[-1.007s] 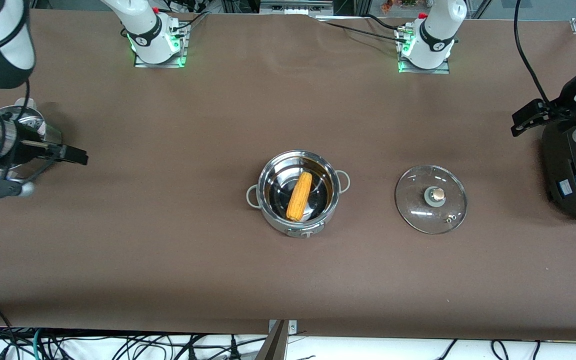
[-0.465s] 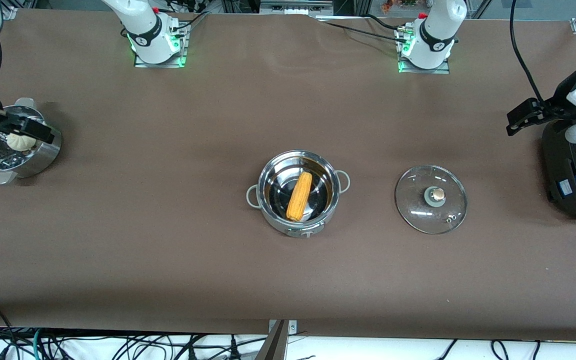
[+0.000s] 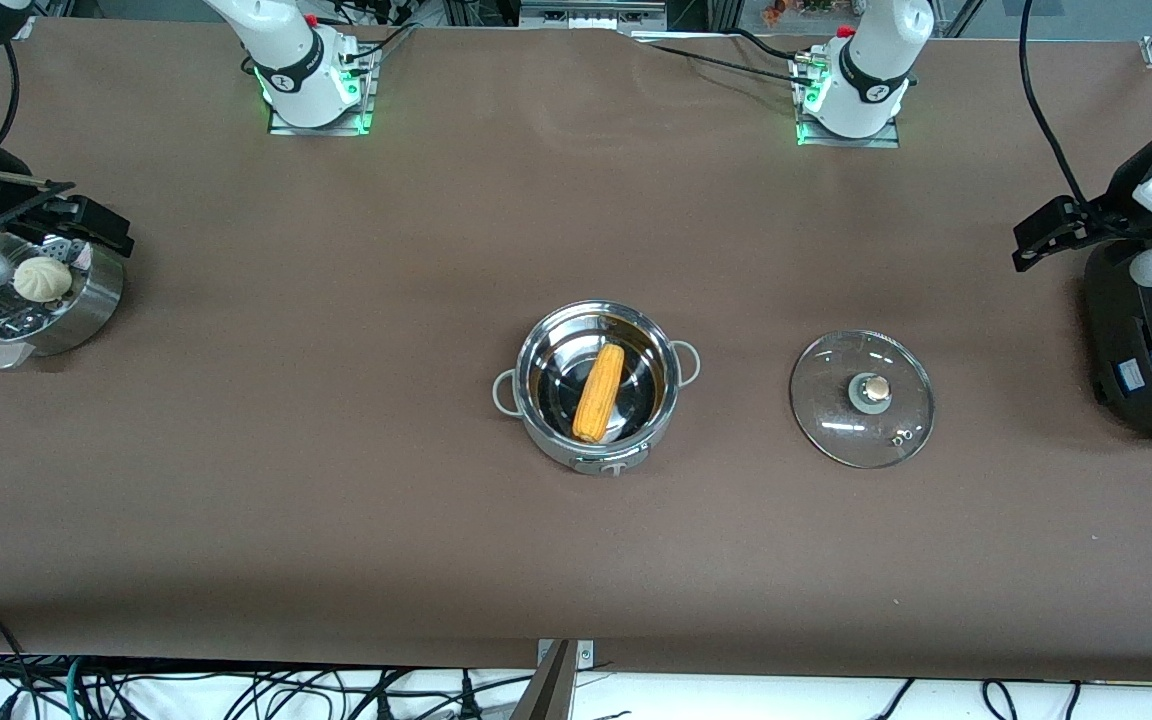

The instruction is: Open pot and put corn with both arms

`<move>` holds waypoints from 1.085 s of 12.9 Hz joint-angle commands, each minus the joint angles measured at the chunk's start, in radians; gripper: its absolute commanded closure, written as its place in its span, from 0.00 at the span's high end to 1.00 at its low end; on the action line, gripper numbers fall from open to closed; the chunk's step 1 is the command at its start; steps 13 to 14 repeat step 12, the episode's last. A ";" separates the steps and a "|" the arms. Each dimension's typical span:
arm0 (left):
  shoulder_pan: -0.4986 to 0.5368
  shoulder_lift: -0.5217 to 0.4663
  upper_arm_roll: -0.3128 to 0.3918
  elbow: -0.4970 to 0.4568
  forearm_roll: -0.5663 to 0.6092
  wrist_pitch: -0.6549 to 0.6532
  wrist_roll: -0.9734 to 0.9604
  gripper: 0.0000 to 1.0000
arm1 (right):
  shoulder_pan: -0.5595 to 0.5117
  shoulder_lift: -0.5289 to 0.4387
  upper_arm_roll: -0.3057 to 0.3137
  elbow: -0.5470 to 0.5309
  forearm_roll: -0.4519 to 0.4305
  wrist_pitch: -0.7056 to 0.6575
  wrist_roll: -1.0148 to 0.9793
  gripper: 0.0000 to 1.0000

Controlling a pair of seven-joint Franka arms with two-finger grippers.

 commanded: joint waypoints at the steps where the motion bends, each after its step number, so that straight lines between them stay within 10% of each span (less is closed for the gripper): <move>1: -0.012 -0.017 0.010 -0.012 0.011 -0.003 -0.007 1.00 | -0.039 0.039 0.018 0.037 -0.003 -0.002 -0.061 1.00; 14: -0.008 -0.016 0.010 -0.012 0.011 -0.003 -0.007 1.00 | -0.041 0.056 0.015 0.050 -0.007 0.007 -0.093 1.00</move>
